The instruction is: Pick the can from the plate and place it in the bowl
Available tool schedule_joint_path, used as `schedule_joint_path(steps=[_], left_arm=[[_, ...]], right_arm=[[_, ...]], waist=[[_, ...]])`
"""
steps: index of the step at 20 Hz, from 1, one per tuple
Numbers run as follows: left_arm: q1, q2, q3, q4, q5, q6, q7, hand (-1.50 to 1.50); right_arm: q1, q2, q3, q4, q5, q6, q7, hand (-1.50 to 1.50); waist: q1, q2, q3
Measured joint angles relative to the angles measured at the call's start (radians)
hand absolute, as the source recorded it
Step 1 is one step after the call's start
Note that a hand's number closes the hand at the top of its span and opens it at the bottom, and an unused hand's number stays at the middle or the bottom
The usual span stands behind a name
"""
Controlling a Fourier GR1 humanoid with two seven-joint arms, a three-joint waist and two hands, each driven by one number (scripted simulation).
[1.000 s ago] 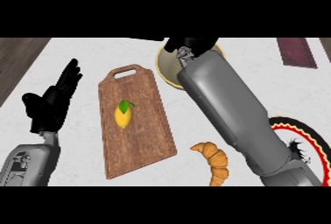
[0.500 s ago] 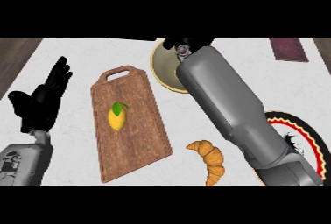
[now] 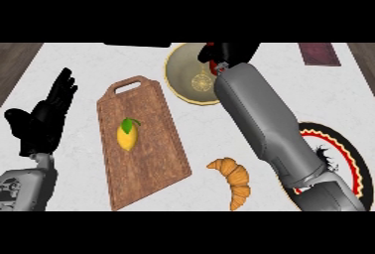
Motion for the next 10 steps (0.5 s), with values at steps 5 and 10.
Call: schedule_joint_path(steps=[5,10], left_arm=[[0.023,0.003,0.010,-0.019,0.007,-0.004,0.001,0.00],[0.042,0.008,0.013,-0.038,0.006,-0.011,0.004,0.00]], right_arm=[[0.014,-0.004,-0.082,0.125,-0.035,-0.012,-0.002,1.50],[0.027,-0.001,-0.185,0.210,-0.123,-0.044,-0.038,-1.50]], waist=[[-0.011,-0.002,0.000],[-0.011,0.000,0.001]])
